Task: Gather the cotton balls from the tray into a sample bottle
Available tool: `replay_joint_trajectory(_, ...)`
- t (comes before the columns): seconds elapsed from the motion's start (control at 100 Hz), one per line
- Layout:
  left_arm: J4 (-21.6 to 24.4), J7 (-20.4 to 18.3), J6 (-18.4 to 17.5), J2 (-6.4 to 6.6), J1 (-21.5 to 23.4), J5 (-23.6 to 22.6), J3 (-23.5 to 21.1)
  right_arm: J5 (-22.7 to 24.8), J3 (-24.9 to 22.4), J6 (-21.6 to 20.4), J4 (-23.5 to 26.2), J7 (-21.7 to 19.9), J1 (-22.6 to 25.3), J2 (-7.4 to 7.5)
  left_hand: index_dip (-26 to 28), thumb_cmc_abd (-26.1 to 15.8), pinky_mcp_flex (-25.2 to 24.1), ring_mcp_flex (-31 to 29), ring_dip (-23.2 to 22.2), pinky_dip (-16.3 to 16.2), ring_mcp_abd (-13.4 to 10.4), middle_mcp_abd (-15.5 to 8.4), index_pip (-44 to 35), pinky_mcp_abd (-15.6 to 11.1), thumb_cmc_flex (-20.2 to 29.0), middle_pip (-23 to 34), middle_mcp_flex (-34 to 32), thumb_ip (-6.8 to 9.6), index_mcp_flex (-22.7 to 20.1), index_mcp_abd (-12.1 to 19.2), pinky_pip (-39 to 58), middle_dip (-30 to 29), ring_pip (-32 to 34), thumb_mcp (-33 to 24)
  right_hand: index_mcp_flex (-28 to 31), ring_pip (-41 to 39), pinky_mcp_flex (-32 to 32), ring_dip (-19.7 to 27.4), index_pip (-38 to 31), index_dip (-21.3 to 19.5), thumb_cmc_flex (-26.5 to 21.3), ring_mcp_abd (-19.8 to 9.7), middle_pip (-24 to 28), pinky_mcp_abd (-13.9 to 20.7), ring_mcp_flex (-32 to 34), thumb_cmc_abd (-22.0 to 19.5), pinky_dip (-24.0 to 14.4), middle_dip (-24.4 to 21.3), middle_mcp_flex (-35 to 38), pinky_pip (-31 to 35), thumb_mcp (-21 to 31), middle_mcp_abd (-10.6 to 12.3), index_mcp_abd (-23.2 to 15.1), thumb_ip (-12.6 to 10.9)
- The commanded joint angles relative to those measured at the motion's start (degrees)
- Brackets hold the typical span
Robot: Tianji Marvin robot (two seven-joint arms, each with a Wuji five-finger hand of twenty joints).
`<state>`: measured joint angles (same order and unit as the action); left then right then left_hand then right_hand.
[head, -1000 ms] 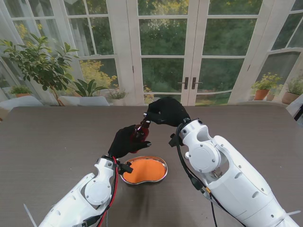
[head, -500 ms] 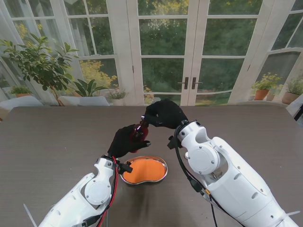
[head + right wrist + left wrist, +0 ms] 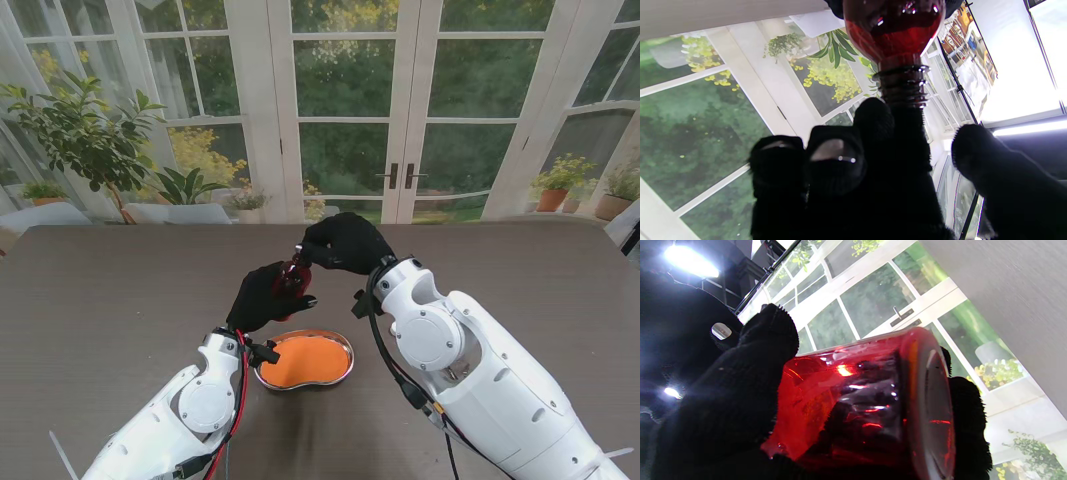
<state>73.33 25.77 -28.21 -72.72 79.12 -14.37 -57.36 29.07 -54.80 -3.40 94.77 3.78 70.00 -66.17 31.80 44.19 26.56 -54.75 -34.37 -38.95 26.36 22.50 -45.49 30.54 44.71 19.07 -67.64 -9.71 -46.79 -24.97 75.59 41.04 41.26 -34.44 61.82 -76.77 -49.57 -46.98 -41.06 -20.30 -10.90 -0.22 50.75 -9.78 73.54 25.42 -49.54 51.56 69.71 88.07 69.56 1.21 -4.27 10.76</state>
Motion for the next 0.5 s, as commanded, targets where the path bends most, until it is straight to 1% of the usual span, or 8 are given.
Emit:
replay_joint_trajectory(0.0, 0.49, -0.94, 0.06, -0.39, 0.02, 0.19, -0.23, -0.03, -0.19, 0.11, 0.81, -0.7, 0.5, -0.07, 1.32, -10.95, -2.08, -0.31, -0.59, 0.15, -0.11, -6.67, -5.17, -2.29, 8.97, 0.49, -4.12, 0.59, -7.8, 14.68, -1.59, -0.28, 0.98, -9.13, 0.24, -0.25, 0.34, 0.4, -2.09, -0.59, 1.08, -0.18, -0.2, -1.09, 1.89, -0.25, -1.31, -0.01, -0.96, 3.01, -0.2, 0.04, -1.67, 1.1)
replay_joint_trajectory(0.04, 0.52, -0.96, 0.08, -0.39, 0.03, 0.2, -0.23, -0.06, -0.34, 0.1, 0.94, -0.7, 0.59, -0.06, 1.31, -10.94, -2.07, -0.29, -0.59, 0.15, -0.15, -6.75, -5.15, -2.3, 8.97, 0.49, -4.13, 0.59, -7.78, 14.63, -1.58, -0.28, 0.98, -9.12, -0.08, -0.24, 0.37, 0.39, -3.47, 0.84, 0.24, -0.17, -0.23, -1.07, 1.89, 1.02, -1.33, 0.03, -1.25, 2.99, 0.2, -0.02, -2.07, 2.59)
replay_joint_trajectory(0.16, 0.44, -0.92, 0.05, -0.43, -0.09, 0.27, -0.17, -0.38, -0.78, -0.51, 1.3, -1.8, 0.84, 0.24, 1.32, -10.99, -2.09, -0.27, -0.58, 0.15, -0.11, -6.63, -5.12, -2.31, 9.02, 0.45, -4.07, 0.59, -7.73, 14.62, -1.59, -0.29, 0.96, -9.12, -0.48, 0.56, 1.05, 0.73, -4.45, 1.86, 0.45, -0.39, -0.44, -0.77, 1.86, 0.91, -1.32, 0.06, -2.5, 2.69, -0.1, -0.05, -3.01, 3.15)
replay_joint_trajectory(0.31, 0.23, -0.9, -0.09, -0.5, -0.35, 0.33, 0.0, -0.37, -0.59, -1.43, 1.21, -2.59, 0.87, 0.47, 1.37, -10.97, -2.09, -0.32, -0.58, 0.14, -0.1, -6.7, -5.17, -2.27, 8.99, 0.49, -4.15, 0.59, -7.78, 14.72, -1.59, -0.31, 0.97, -9.1, -0.63, 1.58, 1.86, 1.12, -3.08, 1.73, 2.33, -0.15, -0.54, -0.6, 1.9, -2.14, -1.59, 0.05, -3.61, 2.43, -1.14, -0.22, -2.77, 0.24)
replay_joint_trajectory(0.33, 0.21, -0.9, -0.11, -0.51, -0.38, 0.35, 0.02, -0.39, -0.54, -1.54, 1.19, -2.77, 0.85, 0.51, 1.37, -10.98, -2.09, -0.33, -0.58, 0.14, -0.11, -6.64, -5.17, -2.27, 9.01, 0.49, -4.15, 0.6, -7.77, 14.69, -1.59, -0.32, 0.97, -9.12, -0.59, 1.83, 2.13, 1.18, -2.17, 0.79, 2.94, -0.08, -0.62, -0.52, 1.86, -3.1, -1.69, 0.01, -4.02, 2.31, -1.47, -0.25, -2.65, -1.27)
replay_joint_trajectory(0.36, 0.18, -0.89, -0.13, -0.52, -0.41, 0.39, 0.05, -0.5, -0.47, -1.69, 1.16, -3.06, 0.83, 0.56, 1.35, -11.01, -2.15, -0.27, -0.58, 0.15, -0.03, -6.65, -5.13, -2.27, 9.04, 0.46, -4.1, 0.59, -7.75, 14.51, -1.61, -0.33, 0.94, -9.1, -0.72, 2.02, 2.37, 1.25, -1.87, 0.52, 3.11, 0.0, -0.71, -0.48, 1.85, -3.61, -1.72, -0.01, -4.32, 2.23, -1.59, -0.28, -2.58, -1.57)
replay_joint_trajectory(0.38, 0.16, -0.89, -0.15, -0.53, -0.43, 0.4, 0.06, -0.58, -0.42, -1.79, 1.13, -3.25, 0.82, 0.6, 1.37, -10.98, -2.15, -0.29, -0.58, 0.15, -0.04, -6.62, -5.14, -2.27, 9.02, 0.47, -4.13, 0.58, -7.76, 14.56, -1.62, -0.33, 0.95, -9.07, -0.8, 2.37, 2.62, 1.23, -0.15, -1.81, 3.15, 0.13, -0.76, -0.51, 1.85, -4.07, -2.04, -0.1, -4.61, 2.05, -1.95, -0.4, -2.46, -2.16)
replay_joint_trajectory(0.49, 0.18, -0.88, -0.13, -0.5, -0.4, 0.29, 0.02, -0.22, -0.29, -2.03, 1.02, -3.63, 0.75, 0.74, 1.37, -10.97, -2.06, -0.31, -0.58, 0.14, 0.02, -6.59, -5.13, -2.35, 9.02, 0.46, -4.1, 0.6, -7.76, 14.52, -1.56, -0.36, 0.96, -9.1, -1.18, 3.52, 3.45, 1.62, 1.45, -2.37, 3.76, 0.4, -1.18, -0.42, 1.78, -5.9, -2.12, -0.26, -5.61, 1.67, -2.86, -0.64, -2.31, -2.12)
